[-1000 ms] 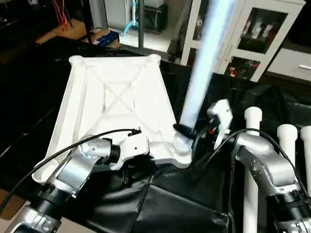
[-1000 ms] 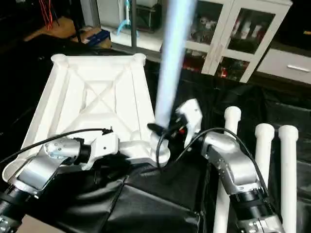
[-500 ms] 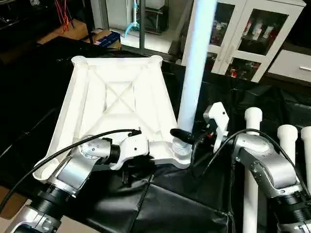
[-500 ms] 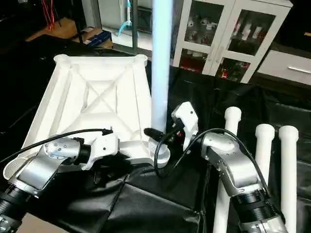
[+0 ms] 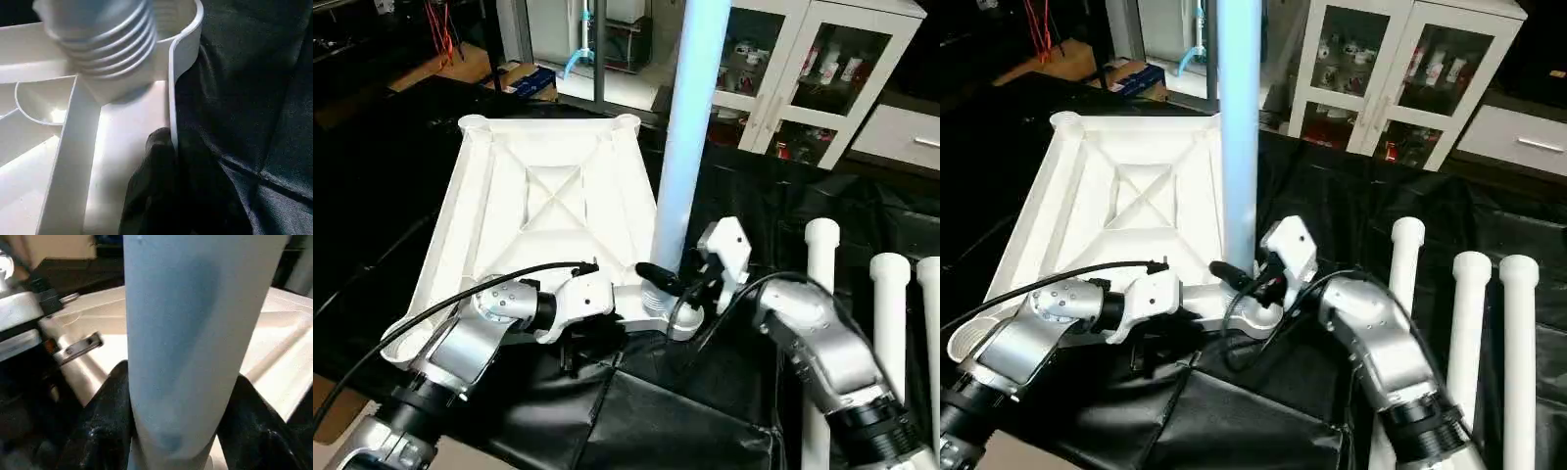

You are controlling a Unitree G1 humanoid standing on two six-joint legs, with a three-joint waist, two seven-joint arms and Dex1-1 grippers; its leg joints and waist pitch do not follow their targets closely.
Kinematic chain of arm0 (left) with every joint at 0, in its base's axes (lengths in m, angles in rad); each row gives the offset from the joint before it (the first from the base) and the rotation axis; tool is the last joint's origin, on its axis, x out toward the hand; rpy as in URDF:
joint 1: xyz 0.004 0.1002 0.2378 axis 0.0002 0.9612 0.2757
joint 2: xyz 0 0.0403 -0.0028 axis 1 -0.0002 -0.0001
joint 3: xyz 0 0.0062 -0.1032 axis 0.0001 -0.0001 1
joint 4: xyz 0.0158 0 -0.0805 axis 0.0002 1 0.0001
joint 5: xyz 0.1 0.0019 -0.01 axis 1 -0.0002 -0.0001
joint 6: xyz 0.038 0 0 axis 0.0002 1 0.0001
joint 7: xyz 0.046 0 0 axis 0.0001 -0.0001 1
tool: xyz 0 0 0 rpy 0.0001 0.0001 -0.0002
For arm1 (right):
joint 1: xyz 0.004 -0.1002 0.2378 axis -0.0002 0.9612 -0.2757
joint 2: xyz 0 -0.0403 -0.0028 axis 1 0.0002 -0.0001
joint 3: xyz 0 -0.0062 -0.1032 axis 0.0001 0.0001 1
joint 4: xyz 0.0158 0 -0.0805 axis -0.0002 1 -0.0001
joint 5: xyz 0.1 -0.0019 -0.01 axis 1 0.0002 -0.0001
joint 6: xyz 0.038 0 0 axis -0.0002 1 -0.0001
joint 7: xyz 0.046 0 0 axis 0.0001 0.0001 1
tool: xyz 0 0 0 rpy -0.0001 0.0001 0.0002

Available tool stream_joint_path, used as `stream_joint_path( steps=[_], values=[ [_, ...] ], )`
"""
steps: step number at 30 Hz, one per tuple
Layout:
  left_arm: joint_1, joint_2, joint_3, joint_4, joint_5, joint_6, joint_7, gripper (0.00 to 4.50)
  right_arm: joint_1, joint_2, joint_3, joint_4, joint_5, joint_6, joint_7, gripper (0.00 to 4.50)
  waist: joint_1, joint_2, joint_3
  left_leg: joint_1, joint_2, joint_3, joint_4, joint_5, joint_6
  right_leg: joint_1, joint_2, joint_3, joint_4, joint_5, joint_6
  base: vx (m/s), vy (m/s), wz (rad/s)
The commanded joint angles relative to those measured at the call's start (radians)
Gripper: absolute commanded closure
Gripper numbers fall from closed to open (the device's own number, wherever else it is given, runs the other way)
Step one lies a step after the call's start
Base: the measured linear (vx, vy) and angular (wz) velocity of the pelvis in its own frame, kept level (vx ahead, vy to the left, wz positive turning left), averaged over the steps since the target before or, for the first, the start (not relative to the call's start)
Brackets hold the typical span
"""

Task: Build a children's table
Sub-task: Insert table leg to table base

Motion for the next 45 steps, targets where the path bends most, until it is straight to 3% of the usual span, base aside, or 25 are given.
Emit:
stream_joint_path(
  steps=[1, 6, 13, 17, 26, 30, 33, 39, 45],
  values=[
    [0.02, -0.037, -0.009, -0.064, -0.056, -0.018, 0.0, 4.5, 0.033, 0.011, 0.017, 0.062, -0.035, 0.025, -0.037, 2.66, -0.005, -0.007, -0.049, -0.005, 0.072, -0.03, -0.073, -0.059, 0.048, 0.048, -0.086, 0.056, -0.062, -0.164, -0.213, 0.0, 0.0, 0.0],
    [0.026, -0.038, -0.015, -0.063, -0.052, -0.018, 0.001, 4.5, 0.022, 0.003, -0.002, 0.033, -0.024, 0.041, -0.025, 2.66, -0.006, -0.006, -0.051, -0.006, 0.07, -0.03, -0.072, -0.045, 0.056, 0.051, -0.085, 0.057, -0.059, -0.137, -0.213, 0.0, 0.0, 0.0],
    [0.029, -0.038, -0.014, -0.062, -0.047, -0.016, 0.004, 4.5, 0.021, -0.177, -0.007, -0.08, -0.008, 0.129, 0.124, 2.66, -0.001, -0.009, -0.049, -0.007, 0.07, -0.03, -0.069, -0.048, 0.076, 0.056, -0.086, 0.057, -0.062, -0.152, -0.208, 0.0, 0.0, 0.0],
    [0.035, -0.039, -0.016, -0.066, -0.046, -0.014, 0.006, 4.5, 0.032, -0.214, 0.014, -0.087, -0.027, 0.139, 0.152, 2.66, -0.002, -0.013, -0.051, -0.007, 0.071, -0.03, -0.068, -0.047, 0.08, 0.053, -0.085, 0.056, -0.064, -0.17, -0.205, 0.0, 0.0, 0.0],
    [0.038, -0.035, -0.017, -0.07, -0.039, -0.011, 0.008, 4.5, 0.043, -0.175, 0.046, -0.147, 0.023, 0.22, 0.152, 2.66, -0.003, -0.013, -0.049, -0.006, 0.073, -0.033, -0.069, -0.055, 0.079, 0.049, -0.086, 0.054, -0.067, -0.202, -0.2, 0.0, 0.0, 0.0],
    [0.04, -0.032, -0.016, -0.072, -0.038, -0.01, 0.007, 4.5, 0.051, -0.171, 0.1, -0.095, -0.042, 0.192, 0.149, 2.66, -0.003, -0.016, -0.049, -0.005, 0.072, -0.033, -0.07, -0.056, 0.066, 0.048, -0.085, 0.054, -0.065, -0.193, -0.196, 0.0, 0.0, 0.0],
    [0.04, -0.029, -0.015, -0.072, -0.037, -0.011, 0.006, 4.5, 0.049, -0.164, 0.106, -0.062, -0.075, 0.169, 0.133, 2.66, -0.003, -0.016, -0.049, -0.006, 0.072, -0.033, -0.071, -0.07, 0.058, 0.047, -0.086, 0.054, -0.068, -0.211, -0.192, 0.0, 0.0, 0.0],
    [0.042, -0.024, -0.008, -0.083, -0.039, -0.003, 0.002, 4.5, 0.01, -0.06, 0.014, 0.02, -0.072, 0.097, -0.002, 2.66, -0.009, -0.016, -0.05, -0.002, 0.072, -0.036, -0.077, -0.115, 0.026, 0.044, -0.085, 0.054, -0.073, -0.245, -0.183, 0.0, 0.0, 0.0],
    [0.034, -0.028, -0.007, -0.072, -0.038, -0.006, 0.0, 4.5, 0.009, -0.034, -0.046, -0.01, -0.012, 0.11, -0.004, 2.66, -0.013, -0.012, -0.053, -0.005, 0.072, -0.034, -0.075, -0.081, 0.036, 0.05, -0.083, 0.055, -0.063, -0.153, -0.205, 0.0, 0.0, 0.0]
  ],
)
